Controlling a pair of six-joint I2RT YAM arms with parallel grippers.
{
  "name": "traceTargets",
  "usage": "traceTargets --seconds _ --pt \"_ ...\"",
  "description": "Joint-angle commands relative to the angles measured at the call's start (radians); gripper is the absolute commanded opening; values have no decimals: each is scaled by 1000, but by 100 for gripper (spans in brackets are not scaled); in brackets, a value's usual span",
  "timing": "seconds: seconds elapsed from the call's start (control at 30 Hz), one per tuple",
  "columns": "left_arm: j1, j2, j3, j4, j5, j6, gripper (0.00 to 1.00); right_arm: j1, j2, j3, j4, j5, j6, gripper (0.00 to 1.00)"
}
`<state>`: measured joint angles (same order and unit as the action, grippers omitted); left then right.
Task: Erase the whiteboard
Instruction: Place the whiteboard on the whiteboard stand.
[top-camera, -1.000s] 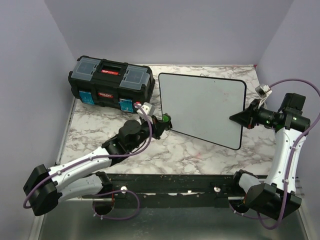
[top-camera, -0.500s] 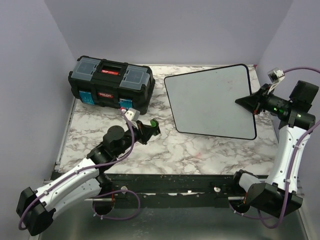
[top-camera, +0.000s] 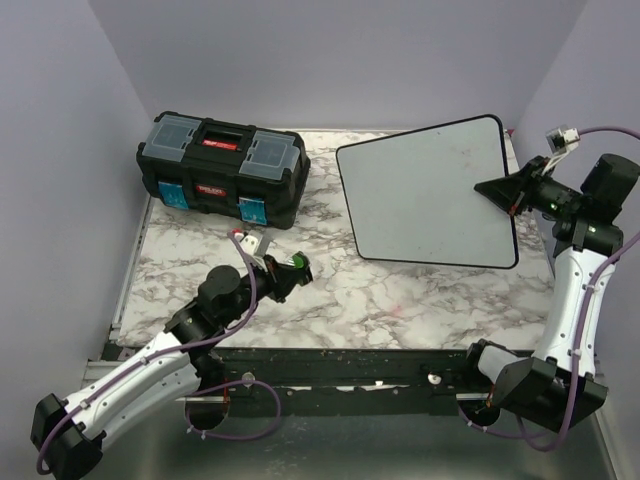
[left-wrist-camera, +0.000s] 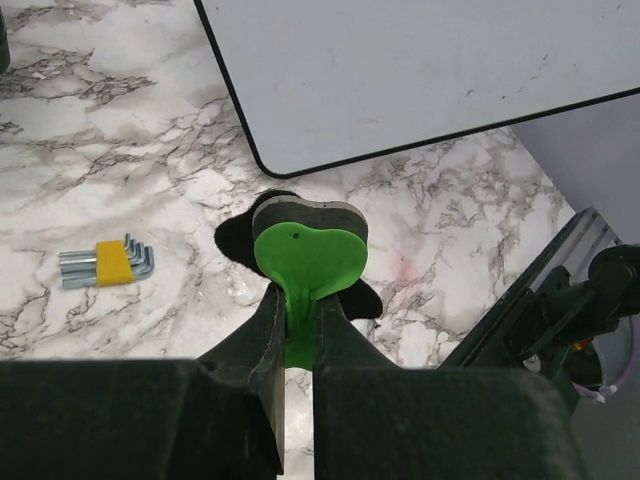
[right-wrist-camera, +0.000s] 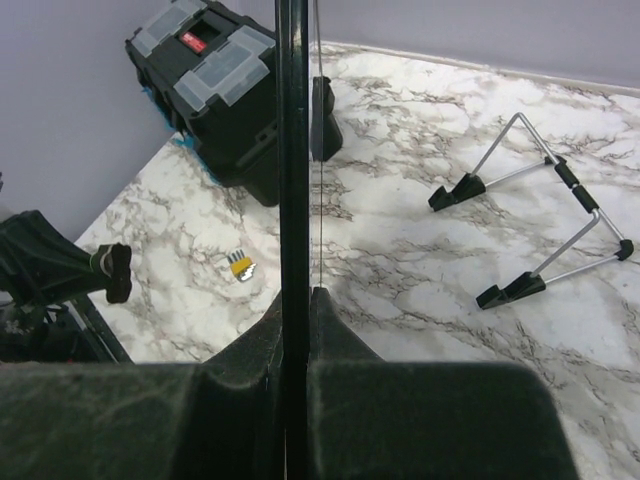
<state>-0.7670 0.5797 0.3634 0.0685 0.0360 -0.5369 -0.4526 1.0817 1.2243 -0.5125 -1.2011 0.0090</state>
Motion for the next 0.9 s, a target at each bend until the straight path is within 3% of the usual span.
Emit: traceTargets --seconds 0.0,0.2,0.6,0.87 --pt "6 -49 -26 -20 22 -37 0 2 0 1 245 -43 182 1" --pt "6 -70 -61 -15 22 -75 0 2 33 -43 443 -26 323 1" --pt "6 -71 -64 -27 21 -95 0 26 113 -58 604 22 371 1" --pt "5 -63 -67 -23 23 -105 0 29 135 -99 798 37 463 1"
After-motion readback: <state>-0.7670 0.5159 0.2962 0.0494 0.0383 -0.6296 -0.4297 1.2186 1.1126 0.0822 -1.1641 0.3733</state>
